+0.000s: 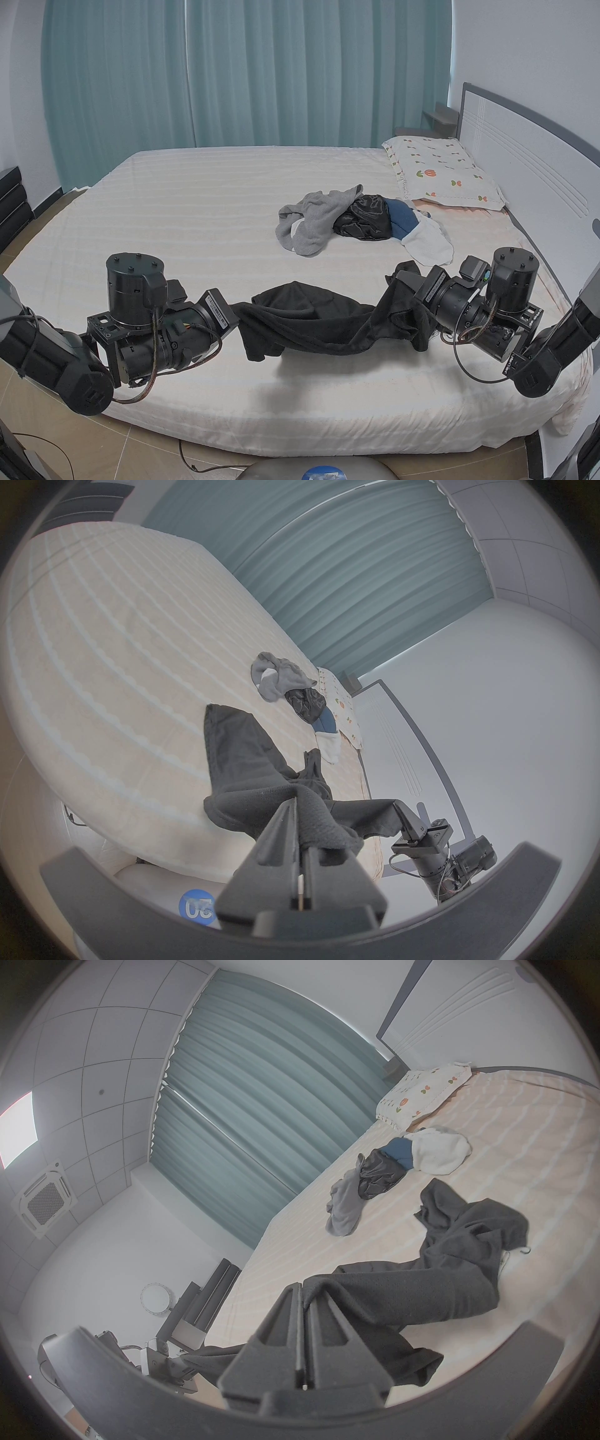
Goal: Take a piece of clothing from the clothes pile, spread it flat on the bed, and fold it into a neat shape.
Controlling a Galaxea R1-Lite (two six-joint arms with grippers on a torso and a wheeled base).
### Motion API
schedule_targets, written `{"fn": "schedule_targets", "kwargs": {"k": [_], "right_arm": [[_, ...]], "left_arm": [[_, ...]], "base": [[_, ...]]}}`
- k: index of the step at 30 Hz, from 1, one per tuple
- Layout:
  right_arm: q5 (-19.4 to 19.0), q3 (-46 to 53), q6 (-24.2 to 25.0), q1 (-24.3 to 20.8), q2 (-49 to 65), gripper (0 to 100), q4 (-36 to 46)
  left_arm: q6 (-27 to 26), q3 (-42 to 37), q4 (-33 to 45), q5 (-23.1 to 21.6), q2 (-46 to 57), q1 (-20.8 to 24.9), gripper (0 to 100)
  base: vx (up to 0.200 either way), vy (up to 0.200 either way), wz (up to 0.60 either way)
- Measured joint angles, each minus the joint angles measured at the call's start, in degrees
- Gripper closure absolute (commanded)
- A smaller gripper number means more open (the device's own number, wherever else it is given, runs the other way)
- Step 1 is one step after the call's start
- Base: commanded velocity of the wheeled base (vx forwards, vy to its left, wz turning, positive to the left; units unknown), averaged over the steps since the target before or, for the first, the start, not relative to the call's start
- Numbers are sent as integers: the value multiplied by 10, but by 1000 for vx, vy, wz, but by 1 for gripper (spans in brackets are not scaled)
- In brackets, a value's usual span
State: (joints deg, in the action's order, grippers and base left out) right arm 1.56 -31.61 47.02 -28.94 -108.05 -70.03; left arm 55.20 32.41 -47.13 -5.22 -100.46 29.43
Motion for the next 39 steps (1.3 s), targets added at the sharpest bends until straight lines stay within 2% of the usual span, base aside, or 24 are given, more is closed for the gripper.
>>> {"fn": "schedule_targets", "kwargs": {"k": [39], "right_arm": [[-3,-6,15,5,0,100,-9]], "left_arm": [[0,-1,4,-4,0,-12,100]], "base": [[0,200,0]]}}
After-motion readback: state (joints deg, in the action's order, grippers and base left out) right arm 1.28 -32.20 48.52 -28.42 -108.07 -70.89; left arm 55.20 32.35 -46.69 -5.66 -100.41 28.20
